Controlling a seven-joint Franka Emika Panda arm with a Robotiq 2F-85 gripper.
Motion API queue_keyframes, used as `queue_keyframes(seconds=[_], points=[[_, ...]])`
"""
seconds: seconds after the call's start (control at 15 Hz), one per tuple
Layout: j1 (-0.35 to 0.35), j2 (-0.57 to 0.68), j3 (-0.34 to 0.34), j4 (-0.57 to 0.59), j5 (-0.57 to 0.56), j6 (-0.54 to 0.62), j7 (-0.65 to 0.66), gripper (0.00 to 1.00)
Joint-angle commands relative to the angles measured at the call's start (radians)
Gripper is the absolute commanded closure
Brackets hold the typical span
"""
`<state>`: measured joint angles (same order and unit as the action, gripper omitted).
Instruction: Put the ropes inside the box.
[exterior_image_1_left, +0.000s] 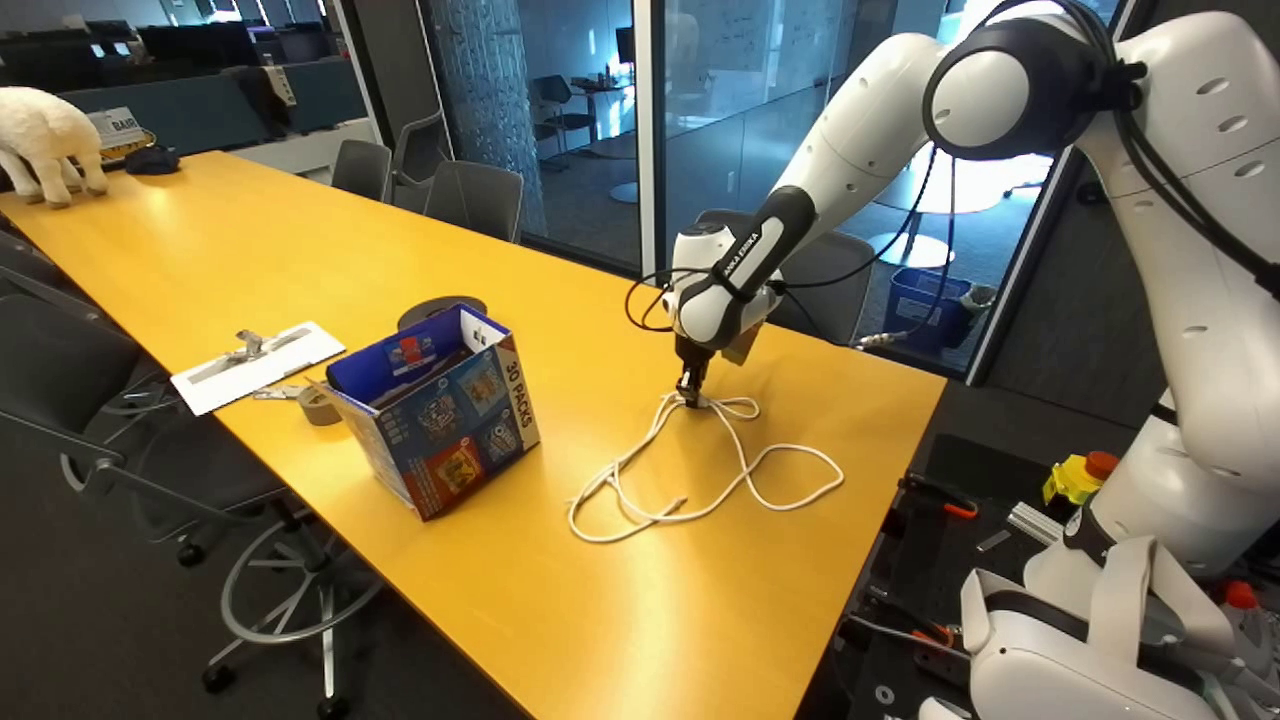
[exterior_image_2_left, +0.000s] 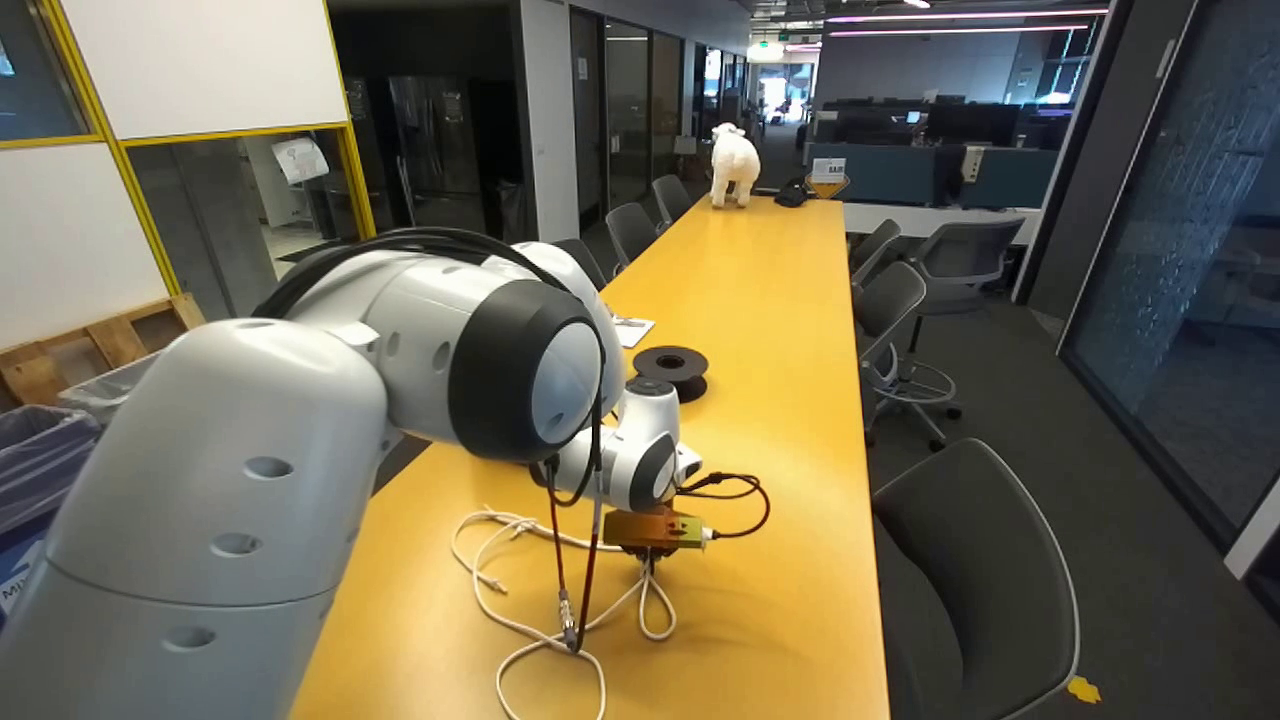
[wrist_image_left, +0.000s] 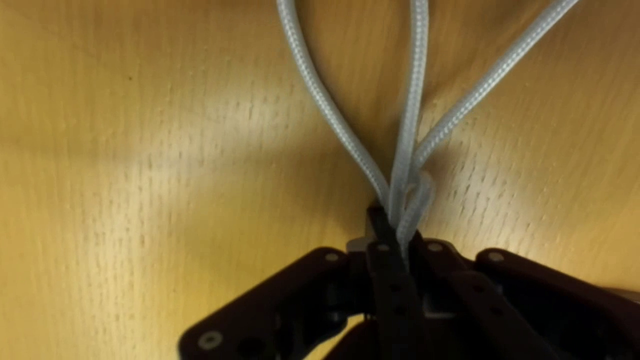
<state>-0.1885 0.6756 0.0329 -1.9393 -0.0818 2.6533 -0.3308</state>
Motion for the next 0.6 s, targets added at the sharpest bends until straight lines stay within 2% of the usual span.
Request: queue_keyframes(seconds=[0.0, 0.27, 0.53], points=[[-0.004, 0.011, 0.007, 0.037, 0.017, -0.047, -0.001, 0.97], [-0.031, 0.002, 0.05, 0.129, 0.042, -0.251, -0.081, 0.99], [-0.019, 0.012, 0.072, 0.311, 0.072, -0.524, -0.154, 0.99]])
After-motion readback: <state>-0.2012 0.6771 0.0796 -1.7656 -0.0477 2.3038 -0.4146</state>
